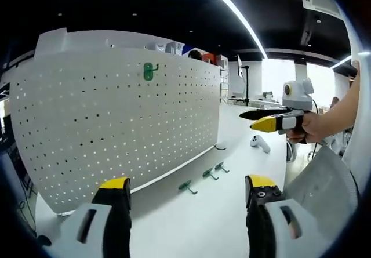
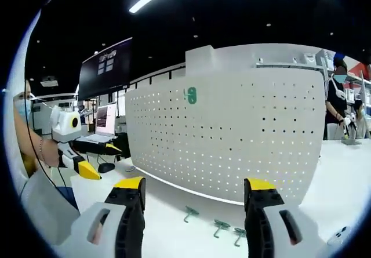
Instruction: Insert the hook assembly into the mounting plate slot until the hook locks in place.
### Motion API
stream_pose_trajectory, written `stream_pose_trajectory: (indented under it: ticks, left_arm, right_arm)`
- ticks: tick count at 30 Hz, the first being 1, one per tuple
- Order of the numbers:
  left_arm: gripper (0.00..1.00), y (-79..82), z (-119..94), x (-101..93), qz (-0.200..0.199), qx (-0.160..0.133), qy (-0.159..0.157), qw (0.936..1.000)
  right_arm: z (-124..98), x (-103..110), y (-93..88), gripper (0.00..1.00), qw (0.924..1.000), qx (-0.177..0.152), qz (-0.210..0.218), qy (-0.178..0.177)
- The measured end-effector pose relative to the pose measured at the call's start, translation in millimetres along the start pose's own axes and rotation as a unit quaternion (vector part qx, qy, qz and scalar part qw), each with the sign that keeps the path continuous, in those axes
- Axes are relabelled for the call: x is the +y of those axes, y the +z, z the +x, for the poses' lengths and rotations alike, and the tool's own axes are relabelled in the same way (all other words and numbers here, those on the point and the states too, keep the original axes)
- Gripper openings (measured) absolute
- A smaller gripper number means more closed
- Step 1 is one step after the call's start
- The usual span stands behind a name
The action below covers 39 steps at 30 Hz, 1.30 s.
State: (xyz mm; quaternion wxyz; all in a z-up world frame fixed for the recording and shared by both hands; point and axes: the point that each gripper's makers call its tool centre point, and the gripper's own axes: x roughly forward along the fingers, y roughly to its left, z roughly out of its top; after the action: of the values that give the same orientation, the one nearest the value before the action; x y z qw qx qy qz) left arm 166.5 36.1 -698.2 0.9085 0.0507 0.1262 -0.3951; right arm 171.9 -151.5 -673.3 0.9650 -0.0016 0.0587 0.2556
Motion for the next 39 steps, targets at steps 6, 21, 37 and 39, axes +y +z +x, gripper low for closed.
stream_pose_trajectory:
  ticks: [6,21,37,39]
  left_arm:
    - [0.83,-8.2,-4.1,-2.4,-0.003,0.007,-0.002,1.0]
    - [0.83,-32.3,-16.7,-6.5,-0.01,0.032,-0.004,0.9994]
    - [0.81,-50.0,-26.3,-11.1,-0.013,0.051,-0.007,0.9986]
    - [0.81,-52.0,-27.5,-10.8,-0.014,0.053,-0.007,0.9985]
  right_arm:
    - [-7.2,-1.7,-10.8,0.67,0.9999,0.011,0.006,-0.003]
    - [-23.5,-3.1,-33.9,0.67,0.9988,0.046,0.018,-0.005]
    - [-38.9,-6.6,-55.7,0.68,0.9962,0.084,0.023,-0.009]
    - [-39.4,-5.2,-56.0,0.68,0.9962,0.083,0.023,-0.007]
